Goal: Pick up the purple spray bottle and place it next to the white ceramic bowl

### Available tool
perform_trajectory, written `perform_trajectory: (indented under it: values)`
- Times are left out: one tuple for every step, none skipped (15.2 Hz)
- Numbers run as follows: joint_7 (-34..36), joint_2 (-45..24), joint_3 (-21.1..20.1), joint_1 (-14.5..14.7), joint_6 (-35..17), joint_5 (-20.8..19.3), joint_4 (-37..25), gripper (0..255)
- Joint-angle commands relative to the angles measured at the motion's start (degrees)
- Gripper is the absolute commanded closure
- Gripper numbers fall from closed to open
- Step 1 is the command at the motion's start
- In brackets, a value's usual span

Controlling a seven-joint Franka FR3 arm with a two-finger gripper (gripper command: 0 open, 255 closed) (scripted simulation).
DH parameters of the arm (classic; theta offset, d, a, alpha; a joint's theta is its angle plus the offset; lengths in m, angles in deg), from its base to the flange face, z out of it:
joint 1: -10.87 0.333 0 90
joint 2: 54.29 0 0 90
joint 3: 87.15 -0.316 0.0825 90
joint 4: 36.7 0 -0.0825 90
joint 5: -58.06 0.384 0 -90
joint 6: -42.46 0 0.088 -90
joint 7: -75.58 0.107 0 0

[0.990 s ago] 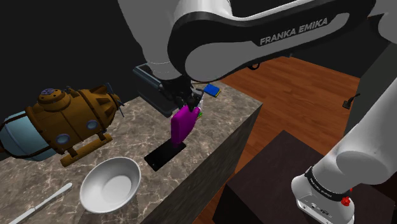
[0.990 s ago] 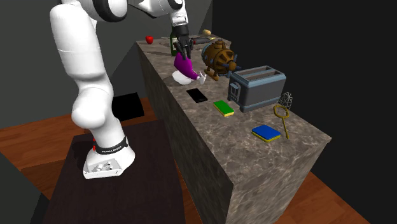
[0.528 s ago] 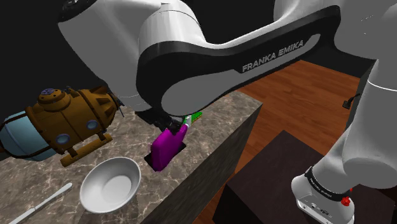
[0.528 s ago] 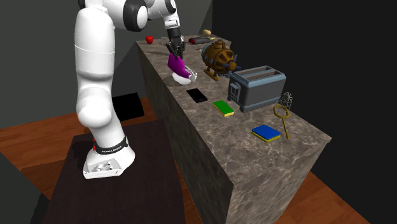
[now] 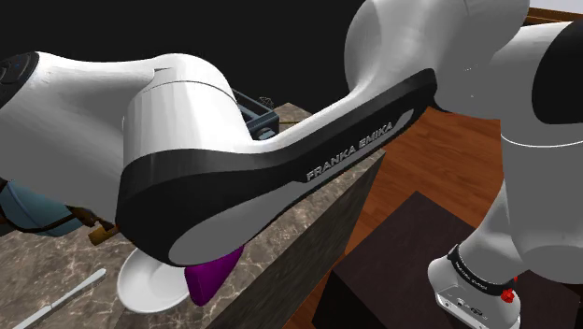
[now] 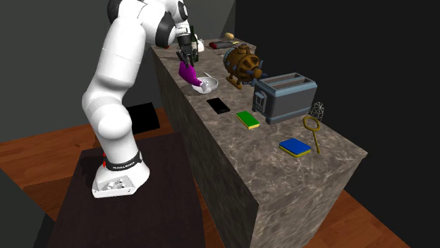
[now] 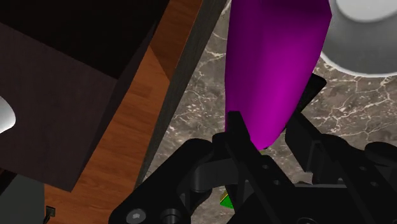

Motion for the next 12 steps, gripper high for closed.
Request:
perform_trajectory:
  values:
    - [0.8, -1.3, 0.4, 1.2, -0.1, -0.6, -0.9, 255]
    - [1.1, -1.5, 0.5, 1.1, -0.7, -0.7, -0.3, 255]
    - [1.3, -1.6, 0.5, 1.0, -1.3, -0.9, 0.3, 255]
    - [1.5, -1.8, 0.6, 0.9, -1.9, -1.0, 0.9, 255]
    - [1.7, -2.0, 0.7, 0.8, -2.6, -1.1, 1.4, 255]
    - [2.0, -2.2, 0.8, 0.7, -3.2, -1.3, 1.9, 255]
    - [2.2, -2.4, 0.9, 0.7, -3.8, -1.4, 2.4, 255]
    - [2.4, -2.6, 1.0, 0.6, -4.3, -1.6, 2.9, 255]
    - [2.6, -2.8, 1.1, 0.6, -4.9, -1.8, 3.4, 255]
    - [2.9, -3.0, 1.2, 0.6, -5.5, -2.0, 3.9, 255]
    - [3.1, -3.3, 1.3, 0.5, -6.1, -2.1, 4.3, 255]
    - [3.3, -3.5, 1.4, 0.5, -6.6, -2.3, 4.7, 255]
